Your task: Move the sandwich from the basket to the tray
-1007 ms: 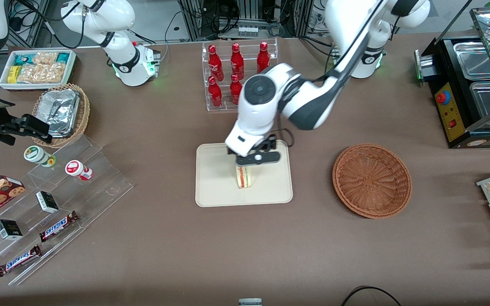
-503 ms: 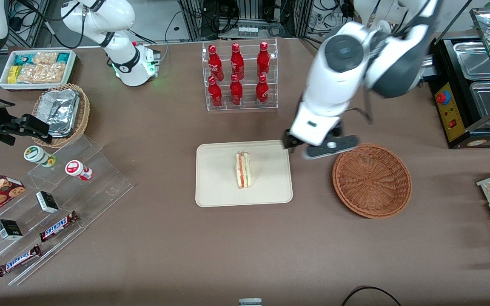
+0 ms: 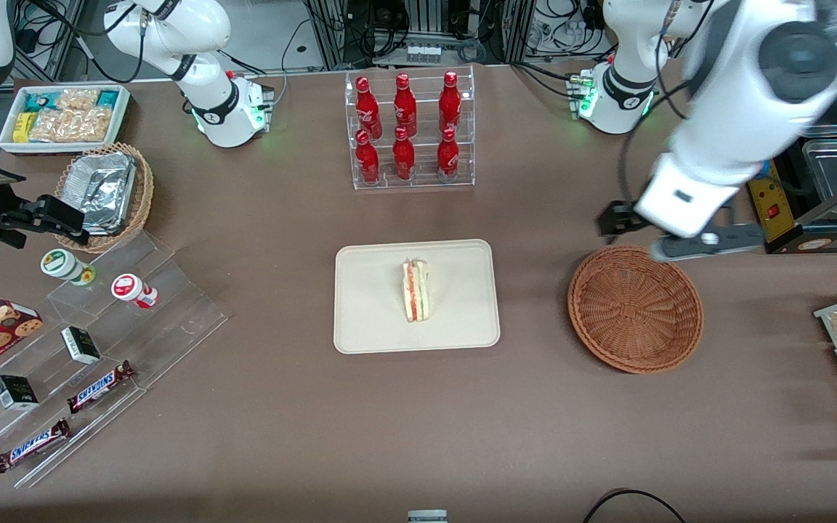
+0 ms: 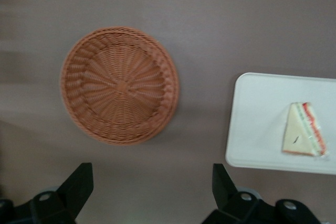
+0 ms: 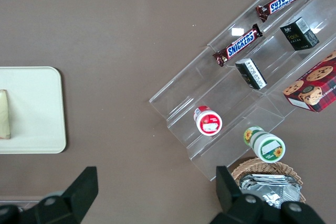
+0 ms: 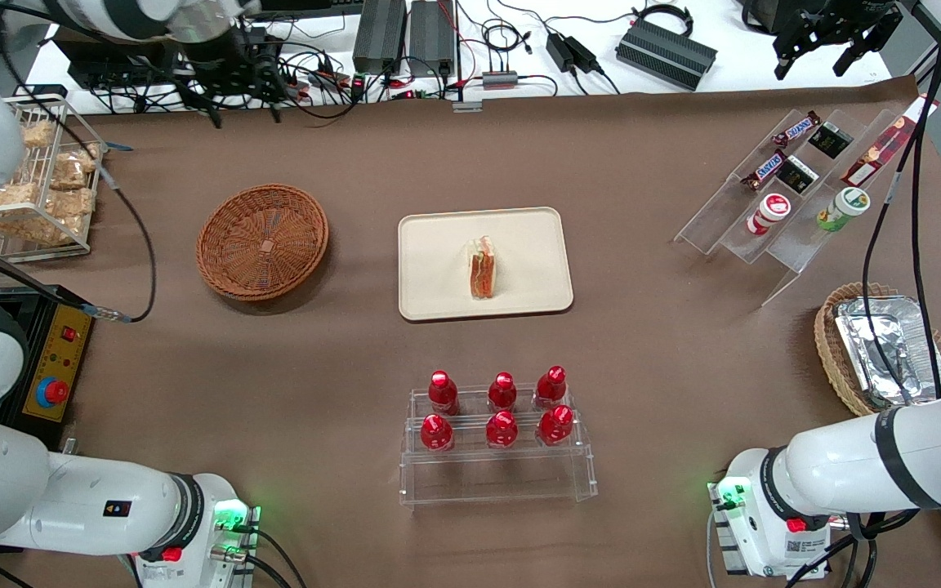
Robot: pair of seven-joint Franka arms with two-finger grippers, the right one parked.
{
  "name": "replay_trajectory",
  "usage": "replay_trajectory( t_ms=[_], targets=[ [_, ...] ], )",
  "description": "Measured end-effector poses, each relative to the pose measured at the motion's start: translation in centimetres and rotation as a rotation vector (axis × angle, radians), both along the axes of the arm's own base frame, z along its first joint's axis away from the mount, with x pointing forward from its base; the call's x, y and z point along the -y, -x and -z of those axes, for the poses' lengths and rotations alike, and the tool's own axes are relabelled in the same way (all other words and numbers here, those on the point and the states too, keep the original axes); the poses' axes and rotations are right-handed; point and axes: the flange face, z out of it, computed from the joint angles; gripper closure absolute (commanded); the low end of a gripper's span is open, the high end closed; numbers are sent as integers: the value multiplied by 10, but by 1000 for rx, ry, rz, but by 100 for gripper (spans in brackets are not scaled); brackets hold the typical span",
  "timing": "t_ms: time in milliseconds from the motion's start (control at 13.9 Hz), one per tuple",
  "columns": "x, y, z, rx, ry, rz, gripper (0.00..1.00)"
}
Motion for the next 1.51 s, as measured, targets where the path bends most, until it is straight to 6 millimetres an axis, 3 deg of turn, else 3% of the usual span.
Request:
replay_trajectory(
  t_ms=[216,719,1222,1510],
  targets=[
    [-44,-7,-1,-10,7,21,0],
    [-79,-8,-4,-26,3,14,0],
    [-140,-5,-22,-30,3,45,0],
    [-149,3,-36,-27,4,50,0]
  ],
)
